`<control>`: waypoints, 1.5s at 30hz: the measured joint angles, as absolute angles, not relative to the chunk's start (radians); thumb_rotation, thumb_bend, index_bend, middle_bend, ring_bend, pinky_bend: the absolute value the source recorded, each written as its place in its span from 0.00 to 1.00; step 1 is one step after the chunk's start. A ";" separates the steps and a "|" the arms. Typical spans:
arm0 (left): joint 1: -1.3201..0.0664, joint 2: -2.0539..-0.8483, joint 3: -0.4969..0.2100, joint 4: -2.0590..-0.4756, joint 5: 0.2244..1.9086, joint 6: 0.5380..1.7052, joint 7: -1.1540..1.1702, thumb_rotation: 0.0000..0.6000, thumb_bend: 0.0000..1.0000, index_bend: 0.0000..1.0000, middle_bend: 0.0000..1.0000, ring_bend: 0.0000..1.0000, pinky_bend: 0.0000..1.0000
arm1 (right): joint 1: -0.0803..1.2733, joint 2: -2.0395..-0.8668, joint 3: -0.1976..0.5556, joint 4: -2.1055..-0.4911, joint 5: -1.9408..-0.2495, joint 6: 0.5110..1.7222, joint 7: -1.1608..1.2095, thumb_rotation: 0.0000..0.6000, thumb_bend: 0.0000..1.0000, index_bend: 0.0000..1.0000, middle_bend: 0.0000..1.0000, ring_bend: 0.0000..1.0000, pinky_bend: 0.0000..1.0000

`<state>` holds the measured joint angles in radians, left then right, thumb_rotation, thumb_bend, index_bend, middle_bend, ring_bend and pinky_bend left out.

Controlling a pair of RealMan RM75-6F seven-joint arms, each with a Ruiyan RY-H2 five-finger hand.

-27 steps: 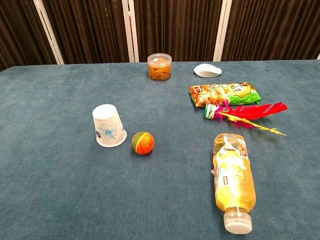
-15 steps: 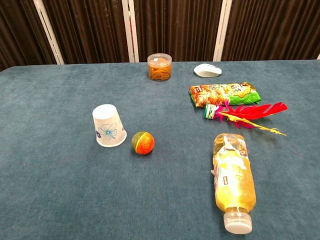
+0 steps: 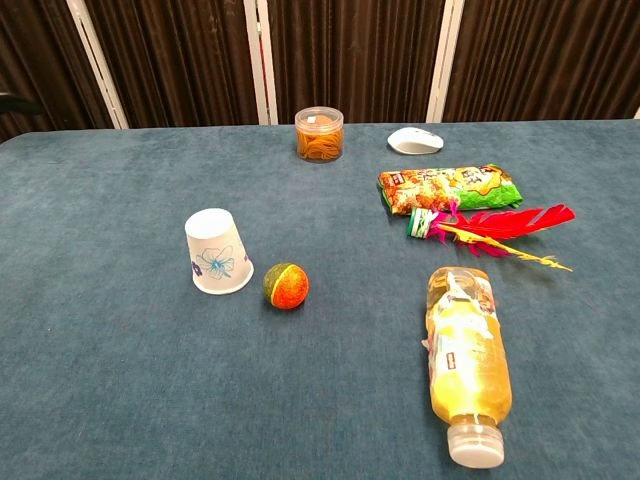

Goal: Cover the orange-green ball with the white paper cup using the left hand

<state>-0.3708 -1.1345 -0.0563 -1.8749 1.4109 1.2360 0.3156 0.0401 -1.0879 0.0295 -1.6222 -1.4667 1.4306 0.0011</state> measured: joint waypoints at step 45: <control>-0.842 -1.559 -0.190 -1.676 0.730 1.095 0.765 1.00 0.29 0.33 0.48 0.38 0.43 | 0.046 -1.082 0.035 -1.626 -1.454 1.415 0.029 1.00 0.35 0.00 0.00 0.00 0.03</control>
